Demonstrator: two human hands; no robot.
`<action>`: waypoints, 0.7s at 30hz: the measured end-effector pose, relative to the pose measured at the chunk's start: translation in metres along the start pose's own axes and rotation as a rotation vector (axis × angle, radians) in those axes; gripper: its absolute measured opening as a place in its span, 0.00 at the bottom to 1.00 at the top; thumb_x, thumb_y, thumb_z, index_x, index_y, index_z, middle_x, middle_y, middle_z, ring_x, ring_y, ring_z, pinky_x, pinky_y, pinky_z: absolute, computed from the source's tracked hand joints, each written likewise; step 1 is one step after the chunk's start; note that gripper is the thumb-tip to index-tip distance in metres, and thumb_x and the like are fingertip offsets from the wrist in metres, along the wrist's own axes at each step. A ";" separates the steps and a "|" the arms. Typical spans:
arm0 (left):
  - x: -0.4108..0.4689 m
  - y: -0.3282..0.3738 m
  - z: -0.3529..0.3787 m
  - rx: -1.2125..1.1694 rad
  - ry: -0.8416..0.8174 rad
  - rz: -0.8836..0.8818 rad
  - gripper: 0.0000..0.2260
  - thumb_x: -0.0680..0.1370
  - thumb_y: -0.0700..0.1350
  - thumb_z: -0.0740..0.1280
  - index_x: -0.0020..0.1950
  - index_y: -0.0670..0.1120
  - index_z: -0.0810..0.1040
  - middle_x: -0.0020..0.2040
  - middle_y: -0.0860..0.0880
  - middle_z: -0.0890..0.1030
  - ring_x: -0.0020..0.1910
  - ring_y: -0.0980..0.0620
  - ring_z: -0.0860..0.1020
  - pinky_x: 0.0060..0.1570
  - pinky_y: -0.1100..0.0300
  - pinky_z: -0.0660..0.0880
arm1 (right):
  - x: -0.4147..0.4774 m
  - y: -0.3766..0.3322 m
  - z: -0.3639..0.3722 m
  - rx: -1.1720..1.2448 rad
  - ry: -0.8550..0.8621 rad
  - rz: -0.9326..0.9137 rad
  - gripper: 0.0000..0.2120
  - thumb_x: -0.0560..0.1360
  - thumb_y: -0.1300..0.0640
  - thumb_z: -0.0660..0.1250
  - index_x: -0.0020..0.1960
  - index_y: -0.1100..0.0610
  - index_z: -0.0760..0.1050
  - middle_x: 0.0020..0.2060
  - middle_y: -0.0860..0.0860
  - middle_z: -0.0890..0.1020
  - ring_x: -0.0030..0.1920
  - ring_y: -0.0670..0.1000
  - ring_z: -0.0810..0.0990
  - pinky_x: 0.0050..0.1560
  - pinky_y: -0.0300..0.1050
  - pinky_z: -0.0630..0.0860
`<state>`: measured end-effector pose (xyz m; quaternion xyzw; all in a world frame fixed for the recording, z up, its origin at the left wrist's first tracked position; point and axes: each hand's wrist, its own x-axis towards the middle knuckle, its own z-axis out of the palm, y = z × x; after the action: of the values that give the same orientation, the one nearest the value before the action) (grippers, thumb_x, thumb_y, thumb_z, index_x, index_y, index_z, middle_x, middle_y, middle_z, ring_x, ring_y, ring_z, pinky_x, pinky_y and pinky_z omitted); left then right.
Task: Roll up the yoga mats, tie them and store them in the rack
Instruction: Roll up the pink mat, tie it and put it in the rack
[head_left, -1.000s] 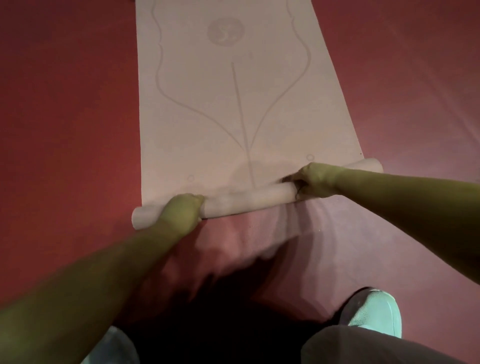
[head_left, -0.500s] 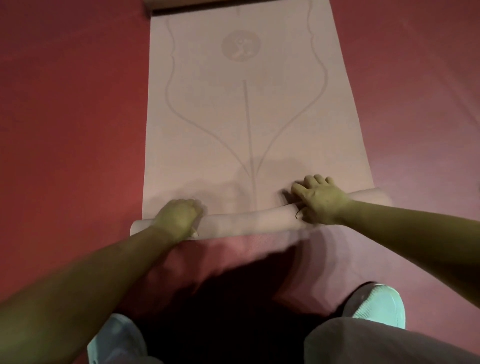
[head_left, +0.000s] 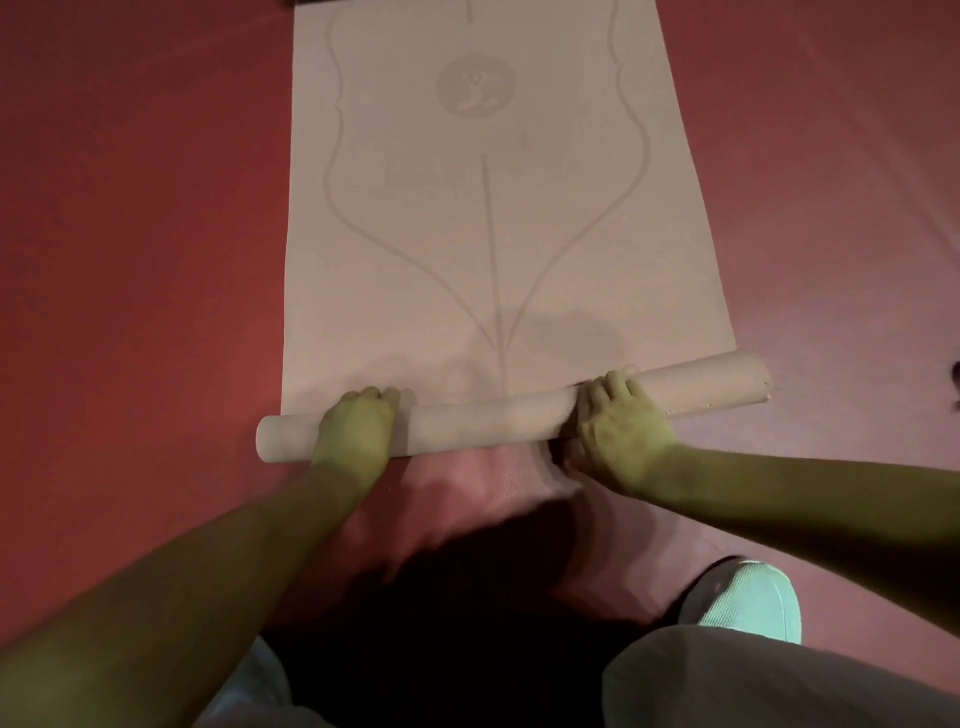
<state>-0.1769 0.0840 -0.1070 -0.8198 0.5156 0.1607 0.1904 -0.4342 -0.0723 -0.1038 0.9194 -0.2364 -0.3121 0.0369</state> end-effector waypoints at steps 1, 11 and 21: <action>-0.002 0.002 0.000 -0.016 -0.011 0.024 0.19 0.77 0.40 0.62 0.68 0.45 0.70 0.57 0.44 0.77 0.55 0.43 0.76 0.51 0.52 0.73 | 0.003 0.003 0.003 -0.002 0.045 -0.010 0.26 0.68 0.40 0.73 0.49 0.63 0.82 0.44 0.60 0.81 0.46 0.61 0.75 0.47 0.53 0.73; 0.020 0.002 0.003 -0.205 -0.059 0.156 0.21 0.75 0.48 0.70 0.66 0.44 0.71 0.57 0.40 0.79 0.57 0.39 0.76 0.57 0.52 0.70 | 0.053 0.042 -0.019 0.261 0.111 -0.039 0.19 0.78 0.45 0.64 0.61 0.58 0.74 0.54 0.58 0.78 0.56 0.60 0.73 0.56 0.51 0.71; 0.050 -0.003 -0.007 -0.135 0.241 0.117 0.19 0.75 0.40 0.68 0.66 0.47 0.78 0.49 0.41 0.77 0.47 0.38 0.75 0.47 0.47 0.73 | 0.048 0.030 -0.013 0.012 0.204 -0.073 0.37 0.69 0.38 0.71 0.61 0.69 0.74 0.51 0.63 0.78 0.50 0.63 0.75 0.52 0.54 0.74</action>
<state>-0.1532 0.0429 -0.1236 -0.8125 0.5698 0.1064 0.0621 -0.4059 -0.1215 -0.1138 0.9547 -0.1997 -0.2164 0.0436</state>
